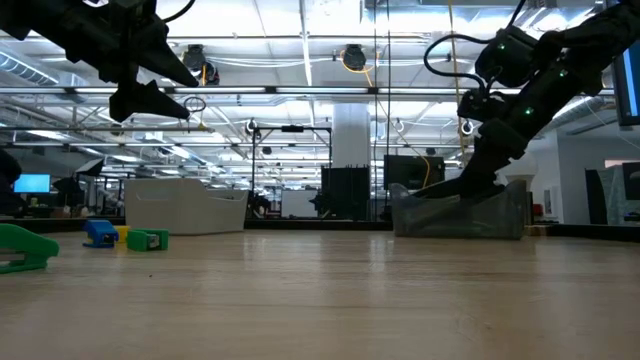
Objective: Pick and place Stapler, Stapler remover, tape
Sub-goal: Put the black stapler into the black bin, then put the yellow stapler into the black bin
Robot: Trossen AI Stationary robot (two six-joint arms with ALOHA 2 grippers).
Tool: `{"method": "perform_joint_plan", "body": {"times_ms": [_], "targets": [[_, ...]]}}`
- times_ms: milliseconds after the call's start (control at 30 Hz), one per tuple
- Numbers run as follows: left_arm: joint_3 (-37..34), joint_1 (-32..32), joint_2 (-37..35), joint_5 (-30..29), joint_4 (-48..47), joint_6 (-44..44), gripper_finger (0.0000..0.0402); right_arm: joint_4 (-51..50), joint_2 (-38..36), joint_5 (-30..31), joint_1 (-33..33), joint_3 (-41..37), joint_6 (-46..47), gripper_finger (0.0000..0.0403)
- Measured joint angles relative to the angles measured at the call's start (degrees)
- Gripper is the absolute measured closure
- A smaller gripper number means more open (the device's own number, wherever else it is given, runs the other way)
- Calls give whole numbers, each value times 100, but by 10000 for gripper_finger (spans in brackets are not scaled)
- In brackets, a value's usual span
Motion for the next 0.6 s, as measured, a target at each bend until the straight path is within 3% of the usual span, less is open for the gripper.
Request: {"method": "perform_joint_plan", "body": {"times_ms": [600], "targets": [[0, -2, 0, 113, -4, 94, 123, -23, -2, -297, -39, 7, -155, 241]]}}
